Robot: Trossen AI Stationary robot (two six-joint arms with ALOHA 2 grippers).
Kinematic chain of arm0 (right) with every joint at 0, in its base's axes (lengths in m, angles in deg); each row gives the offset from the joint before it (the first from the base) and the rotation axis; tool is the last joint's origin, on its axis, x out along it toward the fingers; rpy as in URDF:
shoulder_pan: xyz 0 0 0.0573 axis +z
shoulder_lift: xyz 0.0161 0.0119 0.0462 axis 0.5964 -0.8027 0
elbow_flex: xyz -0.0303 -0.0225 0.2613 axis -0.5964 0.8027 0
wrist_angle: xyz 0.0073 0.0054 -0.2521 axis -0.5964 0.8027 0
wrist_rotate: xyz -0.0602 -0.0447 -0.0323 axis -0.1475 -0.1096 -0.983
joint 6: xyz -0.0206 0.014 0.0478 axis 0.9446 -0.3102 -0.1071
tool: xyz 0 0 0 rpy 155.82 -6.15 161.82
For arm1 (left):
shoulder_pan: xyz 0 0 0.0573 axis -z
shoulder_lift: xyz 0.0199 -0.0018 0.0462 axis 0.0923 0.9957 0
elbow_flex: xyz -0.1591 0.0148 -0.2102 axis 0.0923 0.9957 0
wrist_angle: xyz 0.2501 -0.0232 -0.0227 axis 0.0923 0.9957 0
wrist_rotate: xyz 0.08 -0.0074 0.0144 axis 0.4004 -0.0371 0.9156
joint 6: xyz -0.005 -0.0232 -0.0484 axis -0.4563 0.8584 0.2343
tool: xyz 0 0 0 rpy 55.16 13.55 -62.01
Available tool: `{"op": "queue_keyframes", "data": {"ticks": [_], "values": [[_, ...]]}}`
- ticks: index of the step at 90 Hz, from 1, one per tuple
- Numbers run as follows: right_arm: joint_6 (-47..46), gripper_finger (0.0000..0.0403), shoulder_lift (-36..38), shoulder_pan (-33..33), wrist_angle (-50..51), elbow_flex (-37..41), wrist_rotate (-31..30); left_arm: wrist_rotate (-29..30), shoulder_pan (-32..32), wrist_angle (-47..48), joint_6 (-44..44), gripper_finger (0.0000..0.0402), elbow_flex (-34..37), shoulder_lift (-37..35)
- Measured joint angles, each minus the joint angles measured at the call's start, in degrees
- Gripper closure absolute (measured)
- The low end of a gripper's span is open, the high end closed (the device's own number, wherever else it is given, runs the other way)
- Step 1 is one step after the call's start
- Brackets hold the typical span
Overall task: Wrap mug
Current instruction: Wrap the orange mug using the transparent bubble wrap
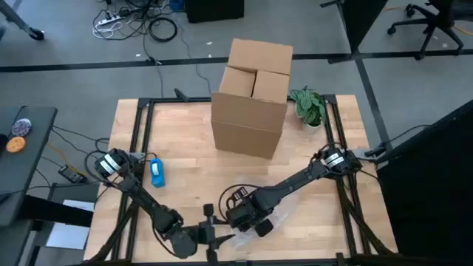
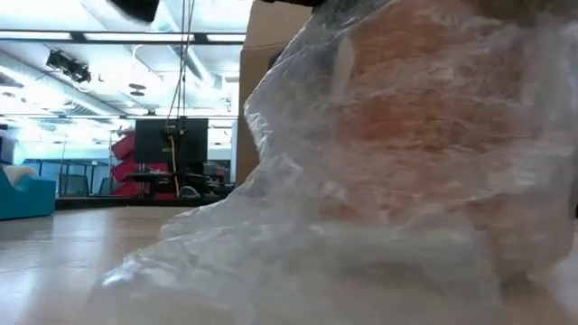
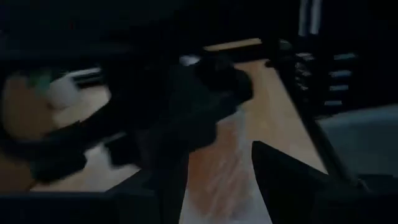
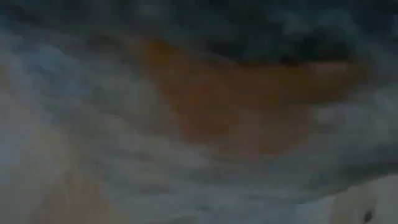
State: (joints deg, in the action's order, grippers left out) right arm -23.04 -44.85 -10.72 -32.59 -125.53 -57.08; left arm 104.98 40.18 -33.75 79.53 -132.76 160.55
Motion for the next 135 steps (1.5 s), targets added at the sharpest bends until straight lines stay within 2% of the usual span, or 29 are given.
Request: {"op": "queue_keyframes", "data": {"ticks": [9,25,38,52,74,87,117,135], "values": [[-1.58,0.0222,0.02,-0.02,-0.07,0.00,-0.03,0.41,0.97,1.35,1.08,0.0240,-1.17,0.00],[-2.94,0.0159,0.65,-0.01,-1.17,0.00,-1.03,9.16,6.29,3.17,9.17,0.0240,-1.27,0.07],[-3.72,0.0138,1.39,0.26,-1.46,0.00,-3.11,10.06,8.17,3.98,13.49,0.0240,-1.27,1.21],[-4.65,0.0136,1.92,0.62,-1.76,-0.02,-3.53,7.90,6.32,4.06,11.44,0.0240,-1.23,3.60],[-6.64,0.0135,2.04,1.00,-0.87,-0.04,-3.90,-0.97,0.95,-1.87,-1.03,0.0240,-1.25,4.02],[-7.23,0.0135,2.66,1.49,-0.47,-0.15,-5.50,-5.33,-1.72,-1.91,-4.53,0.0240,-1.25,4.46],[-10.05,0.0126,2.66,1.53,-1.18,-0.15,-5.03,-3.27,-2.36,-6.97,-23.99,0.0240,-3.92,8.31],[-10.72,0.0127,2.64,1.34,-2.29,-0.15,-4.07,-1.70,-2.86,-7.67,-47.34,0.0240,-4.44,11.25]]}}
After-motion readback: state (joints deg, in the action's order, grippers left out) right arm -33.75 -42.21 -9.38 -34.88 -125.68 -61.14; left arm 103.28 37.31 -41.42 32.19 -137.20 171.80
